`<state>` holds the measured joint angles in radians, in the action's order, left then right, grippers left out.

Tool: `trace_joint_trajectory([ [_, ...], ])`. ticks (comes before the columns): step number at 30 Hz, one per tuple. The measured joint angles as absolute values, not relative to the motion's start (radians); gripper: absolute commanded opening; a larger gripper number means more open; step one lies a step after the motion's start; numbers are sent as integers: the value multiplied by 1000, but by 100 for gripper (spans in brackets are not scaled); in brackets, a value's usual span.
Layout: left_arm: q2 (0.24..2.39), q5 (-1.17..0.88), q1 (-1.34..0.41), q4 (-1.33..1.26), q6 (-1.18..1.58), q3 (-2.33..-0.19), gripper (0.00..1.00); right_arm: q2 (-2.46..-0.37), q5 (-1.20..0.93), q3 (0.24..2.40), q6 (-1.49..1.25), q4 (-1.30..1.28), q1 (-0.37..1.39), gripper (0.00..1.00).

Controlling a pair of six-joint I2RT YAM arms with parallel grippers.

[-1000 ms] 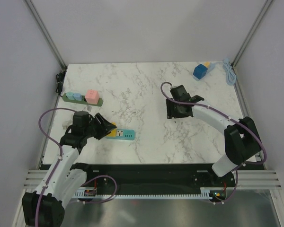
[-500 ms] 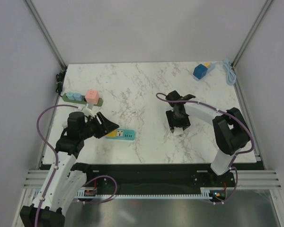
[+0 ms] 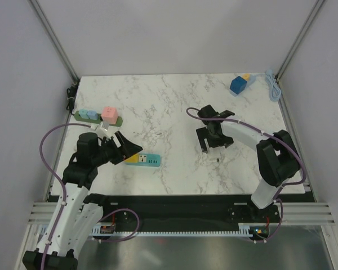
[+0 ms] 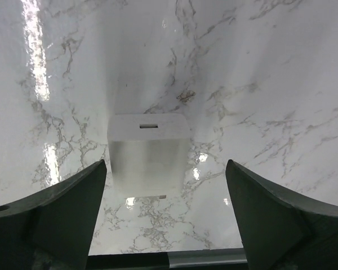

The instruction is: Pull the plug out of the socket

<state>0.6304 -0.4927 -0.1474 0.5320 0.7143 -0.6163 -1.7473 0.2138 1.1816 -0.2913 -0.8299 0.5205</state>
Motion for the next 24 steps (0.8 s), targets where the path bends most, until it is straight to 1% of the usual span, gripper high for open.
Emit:
trace_joint_trajectory([
  [4,650,-473,-147,568,704,-648,80,-1673,227,1212,-265,-820,527,98],
  [7,670,-448,-148,604,686,-675,79,-1615,220,1227,-250,-756,564,98],
  [10,699,-408,-148,647,663,-703,79,-1562,171,1222,-235,-622,648,98],
  [13,741,-351,-149,699,641,-736,80,-1547,97,1188,-218,-426,749,98],
  [15,784,-301,-160,740,627,-768,80,-1571,25,1163,-196,-295,813,98],
  [19,873,-164,-222,803,608,-818,82,-1692,-82,1162,-129,-86,912,98],
  [21,907,-104,-267,826,604,-829,84,-1748,-117,1151,-99,-3,939,98],
  [24,972,-18,-339,849,599,-854,86,-1776,-166,1102,-76,91,946,98],
])
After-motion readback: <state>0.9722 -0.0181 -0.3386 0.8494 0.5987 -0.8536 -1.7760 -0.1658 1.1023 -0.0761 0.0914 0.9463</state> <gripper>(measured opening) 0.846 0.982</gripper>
